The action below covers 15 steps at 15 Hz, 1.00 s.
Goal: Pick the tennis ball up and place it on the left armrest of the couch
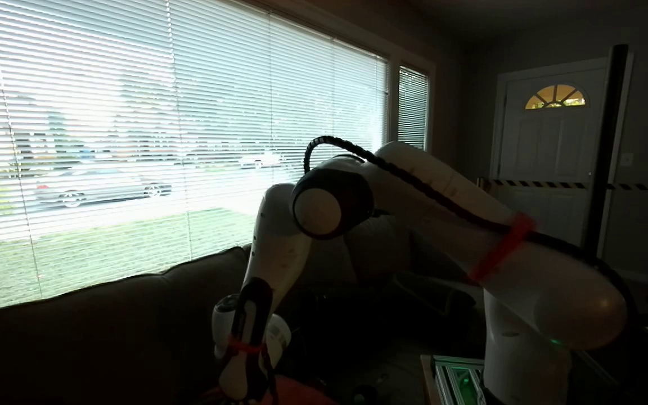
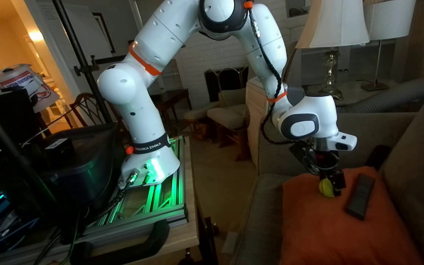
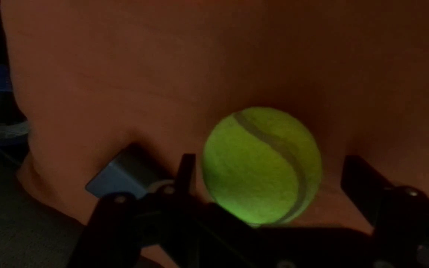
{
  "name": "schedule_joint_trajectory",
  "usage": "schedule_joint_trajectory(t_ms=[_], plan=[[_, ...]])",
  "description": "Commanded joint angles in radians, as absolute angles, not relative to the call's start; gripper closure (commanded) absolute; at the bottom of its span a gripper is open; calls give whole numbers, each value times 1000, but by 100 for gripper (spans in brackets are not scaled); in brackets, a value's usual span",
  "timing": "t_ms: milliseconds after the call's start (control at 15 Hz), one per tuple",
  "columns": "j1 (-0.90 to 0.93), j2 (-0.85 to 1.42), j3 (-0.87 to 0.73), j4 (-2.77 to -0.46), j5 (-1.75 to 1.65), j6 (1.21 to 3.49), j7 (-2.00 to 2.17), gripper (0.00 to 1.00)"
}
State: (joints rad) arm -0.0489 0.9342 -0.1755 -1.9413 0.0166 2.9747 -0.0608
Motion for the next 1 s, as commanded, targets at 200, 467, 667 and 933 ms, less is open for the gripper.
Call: schedule_joint_trajectory(t_ms=[200,467,667,933], plan=[[-43,942,-191,-1935,-2,2982,-20,0],[-42,928,-200,-1957,-3,2978,-15,0],[-45,927,-197,-1960,-2,2978,-15,0],[-41,926,-199,-1961,-3,2975,-14,42]])
